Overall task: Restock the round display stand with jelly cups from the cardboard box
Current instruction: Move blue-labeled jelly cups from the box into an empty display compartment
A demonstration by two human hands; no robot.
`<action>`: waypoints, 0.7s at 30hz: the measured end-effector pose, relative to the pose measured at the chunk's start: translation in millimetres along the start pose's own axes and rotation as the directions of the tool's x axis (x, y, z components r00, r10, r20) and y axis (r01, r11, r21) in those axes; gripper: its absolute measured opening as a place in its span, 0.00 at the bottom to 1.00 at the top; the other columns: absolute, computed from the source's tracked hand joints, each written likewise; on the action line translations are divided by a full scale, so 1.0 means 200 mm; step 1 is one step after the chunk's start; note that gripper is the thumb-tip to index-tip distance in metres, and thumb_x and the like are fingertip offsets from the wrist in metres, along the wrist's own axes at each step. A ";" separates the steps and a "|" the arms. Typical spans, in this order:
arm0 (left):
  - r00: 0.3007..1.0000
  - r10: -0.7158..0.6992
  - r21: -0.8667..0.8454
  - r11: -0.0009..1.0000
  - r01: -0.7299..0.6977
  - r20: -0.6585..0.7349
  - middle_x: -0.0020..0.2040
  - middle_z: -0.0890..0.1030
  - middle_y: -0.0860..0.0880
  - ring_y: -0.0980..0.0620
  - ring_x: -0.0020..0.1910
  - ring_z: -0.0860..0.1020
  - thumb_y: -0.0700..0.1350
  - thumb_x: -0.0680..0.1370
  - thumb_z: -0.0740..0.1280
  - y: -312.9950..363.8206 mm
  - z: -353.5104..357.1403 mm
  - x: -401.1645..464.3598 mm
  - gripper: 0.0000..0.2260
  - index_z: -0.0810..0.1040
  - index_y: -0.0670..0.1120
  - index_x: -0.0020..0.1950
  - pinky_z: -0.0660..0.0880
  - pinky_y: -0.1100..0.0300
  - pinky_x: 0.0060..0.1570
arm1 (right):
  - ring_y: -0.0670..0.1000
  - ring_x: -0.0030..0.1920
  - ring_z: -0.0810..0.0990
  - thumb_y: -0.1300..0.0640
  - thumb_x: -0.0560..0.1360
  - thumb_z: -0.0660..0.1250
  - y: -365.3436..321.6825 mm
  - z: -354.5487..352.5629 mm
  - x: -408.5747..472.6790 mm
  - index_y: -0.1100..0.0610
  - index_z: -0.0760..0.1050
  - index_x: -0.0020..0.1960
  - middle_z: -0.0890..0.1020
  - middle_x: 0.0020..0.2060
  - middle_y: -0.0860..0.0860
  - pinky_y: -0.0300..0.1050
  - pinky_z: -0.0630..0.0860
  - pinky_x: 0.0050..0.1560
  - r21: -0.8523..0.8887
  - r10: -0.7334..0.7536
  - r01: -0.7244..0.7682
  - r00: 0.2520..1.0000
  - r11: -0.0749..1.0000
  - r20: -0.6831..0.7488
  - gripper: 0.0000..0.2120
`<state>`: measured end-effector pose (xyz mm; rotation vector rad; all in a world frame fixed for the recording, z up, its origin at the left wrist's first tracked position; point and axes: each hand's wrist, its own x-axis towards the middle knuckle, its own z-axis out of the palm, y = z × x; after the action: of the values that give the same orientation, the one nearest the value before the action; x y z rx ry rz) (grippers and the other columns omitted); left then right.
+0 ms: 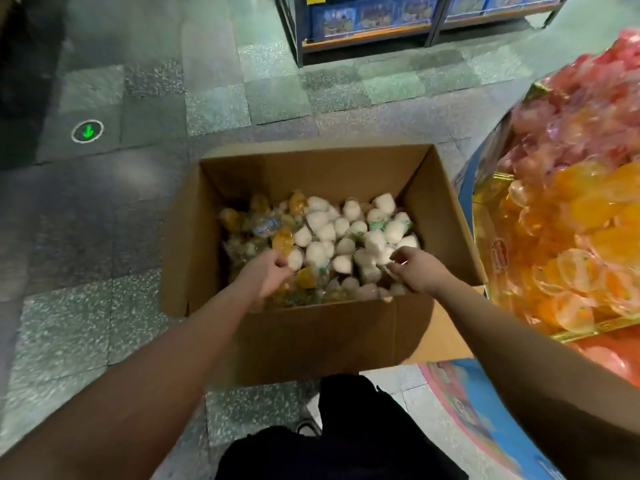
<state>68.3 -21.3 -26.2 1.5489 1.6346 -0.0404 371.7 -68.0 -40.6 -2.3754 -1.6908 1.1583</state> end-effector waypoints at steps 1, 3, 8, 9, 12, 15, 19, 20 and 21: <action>1.000 -0.028 -0.001 1.000 0.028 0.014 0.52 0.77 0.50 0.53 0.48 0.76 0.48 0.80 0.66 0.01 0.01 0.06 0.10 0.75 0.47 0.59 0.72 0.58 0.46 | 0.56 0.58 0.78 0.49 0.80 0.64 0.01 0.00 0.08 0.56 0.74 0.66 0.79 0.60 0.54 0.45 0.72 0.52 -0.015 0.023 -0.022 0.999 1.000 0.042 0.18; 0.992 -0.115 -0.009 0.993 0.116 0.041 0.51 0.77 0.50 0.53 0.45 0.76 0.49 0.80 0.66 0.01 0.06 0.16 0.08 0.75 0.49 0.57 0.72 0.59 0.42 | 0.57 0.59 0.77 0.48 0.79 0.64 0.04 0.03 0.22 0.56 0.74 0.65 0.79 0.60 0.55 0.47 0.71 0.53 -0.073 0.062 -0.052 0.988 0.996 0.143 0.18; 0.958 -0.246 0.029 0.969 0.244 0.149 0.59 0.78 0.47 0.50 0.51 0.77 0.51 0.79 0.66 -0.02 0.19 0.39 0.17 0.73 0.47 0.67 0.77 0.55 0.50 | 0.54 0.55 0.77 0.46 0.78 0.64 0.07 0.14 0.47 0.53 0.74 0.63 0.79 0.57 0.53 0.46 0.72 0.50 -0.246 0.096 -0.005 0.927 0.969 0.362 0.17; 0.952 -0.260 0.017 0.965 0.261 0.162 0.60 0.78 0.46 0.50 0.52 0.77 0.51 0.79 0.66 -0.02 0.22 0.43 0.19 0.72 0.47 0.68 0.77 0.56 0.50 | 0.53 0.53 0.77 0.46 0.78 0.64 0.07 0.18 0.50 0.53 0.74 0.62 0.79 0.55 0.52 0.47 0.73 0.49 -0.268 0.093 0.018 0.913 0.963 0.396 0.16; 0.942 -0.266 0.041 0.964 0.263 0.206 0.61 0.77 0.47 0.52 0.49 0.76 0.50 0.79 0.66 -0.01 0.28 0.52 0.23 0.68 0.46 0.73 0.73 0.61 0.40 | 0.54 0.51 0.77 0.45 0.77 0.64 0.01 0.28 0.56 0.53 0.73 0.64 0.78 0.53 0.51 0.47 0.73 0.46 -0.333 0.056 0.115 0.884 0.936 0.465 0.19; 0.933 -0.272 0.054 0.962 0.267 0.236 0.65 0.75 0.45 0.48 0.58 0.77 0.50 0.79 0.67 0.00 0.35 0.57 0.25 0.67 0.47 0.74 0.74 0.58 0.48 | 0.56 0.57 0.77 0.44 0.77 0.64 -0.05 0.41 0.59 0.52 0.69 0.70 0.77 0.62 0.54 0.49 0.74 0.50 -0.327 0.029 0.168 0.854 0.930 0.520 0.24; 0.935 -0.251 0.098 0.967 0.234 0.251 0.64 0.76 0.45 0.48 0.58 0.76 0.53 0.78 0.67 0.00 0.44 0.66 0.20 0.71 0.48 0.68 0.75 0.51 0.56 | 0.58 0.62 0.74 0.36 0.73 0.66 -0.10 0.57 0.62 0.53 0.66 0.71 0.73 0.66 0.55 0.53 0.74 0.58 -0.328 0.012 0.181 0.861 0.927 0.508 0.33; 0.933 -0.260 0.129 0.964 0.234 0.251 0.66 0.74 0.45 0.46 0.60 0.76 0.55 0.78 0.67 0.00 0.46 0.68 0.23 0.69 0.49 0.69 0.75 0.50 0.58 | 0.59 0.65 0.72 0.35 0.73 0.66 -0.11 0.61 0.64 0.53 0.65 0.71 0.71 0.67 0.55 0.56 0.72 0.62 -0.346 0.027 0.179 0.858 0.921 0.514 0.34; 0.926 -0.281 0.169 0.955 0.243 0.251 0.69 0.70 0.43 0.44 0.63 0.74 0.57 0.77 0.67 -0.01 0.48 0.70 0.26 0.66 0.49 0.72 0.74 0.49 0.59 | 0.60 0.67 0.69 0.35 0.73 0.66 -0.12 0.65 0.65 0.53 0.63 0.72 0.70 0.68 0.56 0.58 0.71 0.64 -0.373 0.050 0.180 0.846 0.910 0.531 0.35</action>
<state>138.9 36.7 -169.3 1.3420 1.6299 -0.4983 298.2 -2.3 -197.9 -2.3035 -2.3785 1.7248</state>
